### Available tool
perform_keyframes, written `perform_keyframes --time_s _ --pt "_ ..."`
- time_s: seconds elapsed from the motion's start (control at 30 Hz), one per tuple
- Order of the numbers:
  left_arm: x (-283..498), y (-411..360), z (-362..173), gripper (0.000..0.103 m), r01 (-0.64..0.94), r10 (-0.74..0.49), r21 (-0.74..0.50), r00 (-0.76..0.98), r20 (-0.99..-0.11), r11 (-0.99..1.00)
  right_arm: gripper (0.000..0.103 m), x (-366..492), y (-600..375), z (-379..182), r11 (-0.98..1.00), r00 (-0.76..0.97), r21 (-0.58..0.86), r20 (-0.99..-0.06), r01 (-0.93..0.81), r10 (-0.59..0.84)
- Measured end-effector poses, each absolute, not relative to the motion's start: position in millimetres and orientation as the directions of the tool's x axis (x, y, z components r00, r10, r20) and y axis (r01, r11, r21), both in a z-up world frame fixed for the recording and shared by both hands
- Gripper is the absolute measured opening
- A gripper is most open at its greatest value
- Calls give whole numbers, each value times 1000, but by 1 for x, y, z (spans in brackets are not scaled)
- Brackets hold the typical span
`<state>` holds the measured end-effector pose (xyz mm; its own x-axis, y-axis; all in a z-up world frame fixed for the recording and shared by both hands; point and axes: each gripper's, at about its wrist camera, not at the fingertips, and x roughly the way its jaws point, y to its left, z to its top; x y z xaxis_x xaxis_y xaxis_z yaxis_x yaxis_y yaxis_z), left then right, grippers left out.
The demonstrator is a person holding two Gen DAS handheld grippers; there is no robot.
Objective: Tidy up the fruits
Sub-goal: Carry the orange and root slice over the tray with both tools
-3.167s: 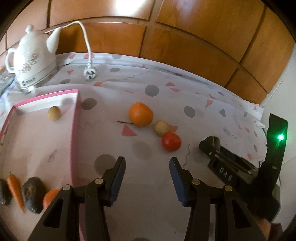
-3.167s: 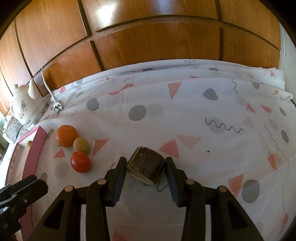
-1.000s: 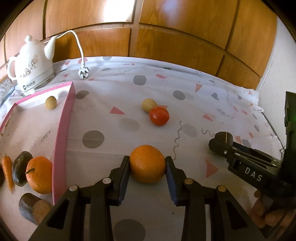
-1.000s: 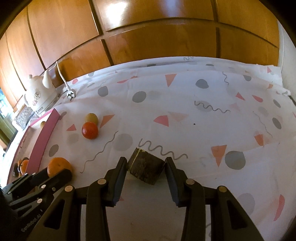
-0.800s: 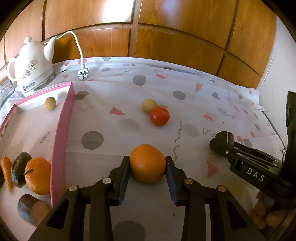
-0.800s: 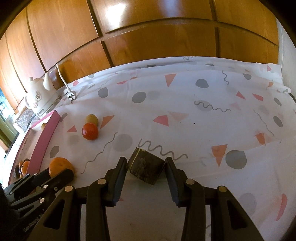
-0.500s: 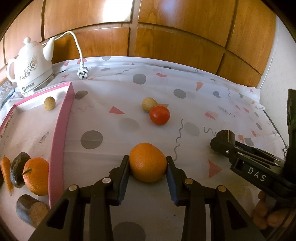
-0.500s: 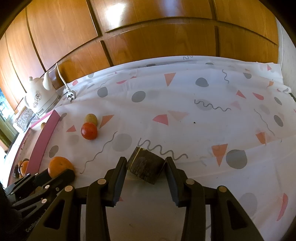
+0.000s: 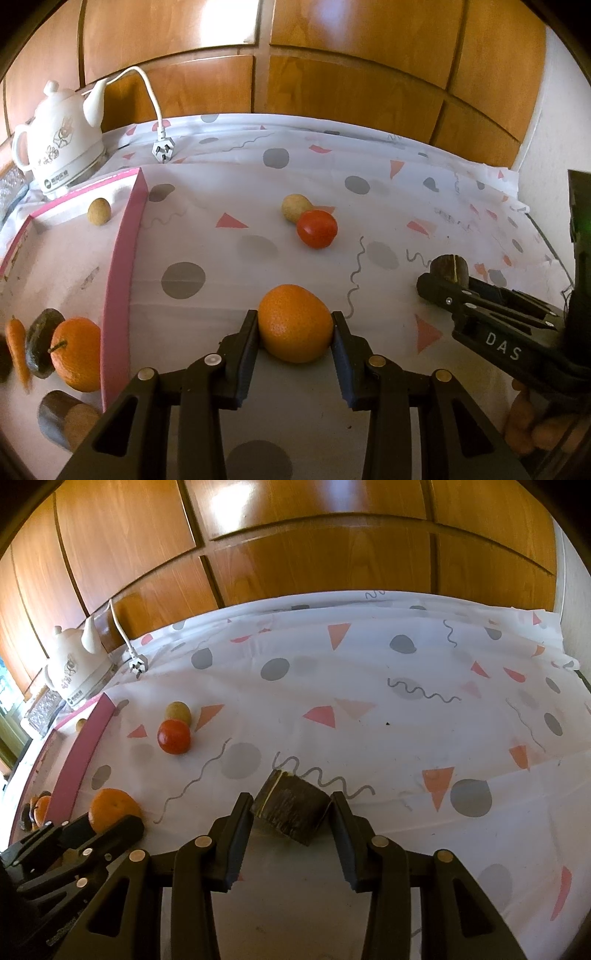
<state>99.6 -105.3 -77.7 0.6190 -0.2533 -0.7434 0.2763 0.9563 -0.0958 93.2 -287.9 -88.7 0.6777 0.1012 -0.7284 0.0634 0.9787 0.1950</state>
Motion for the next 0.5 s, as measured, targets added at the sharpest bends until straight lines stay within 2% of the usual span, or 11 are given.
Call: perform_keyframes --time_s 0.27,0.5 --pt "95 -98 -73 37 267 -263 -121 600 -755 956 43 96 -279 -90 990 662 120 -748 71 43" --pt "79 -92 -53 37 274 -277 -128 623 -732 953 43 97 -280 -90 990 665 120 -745 71 43"
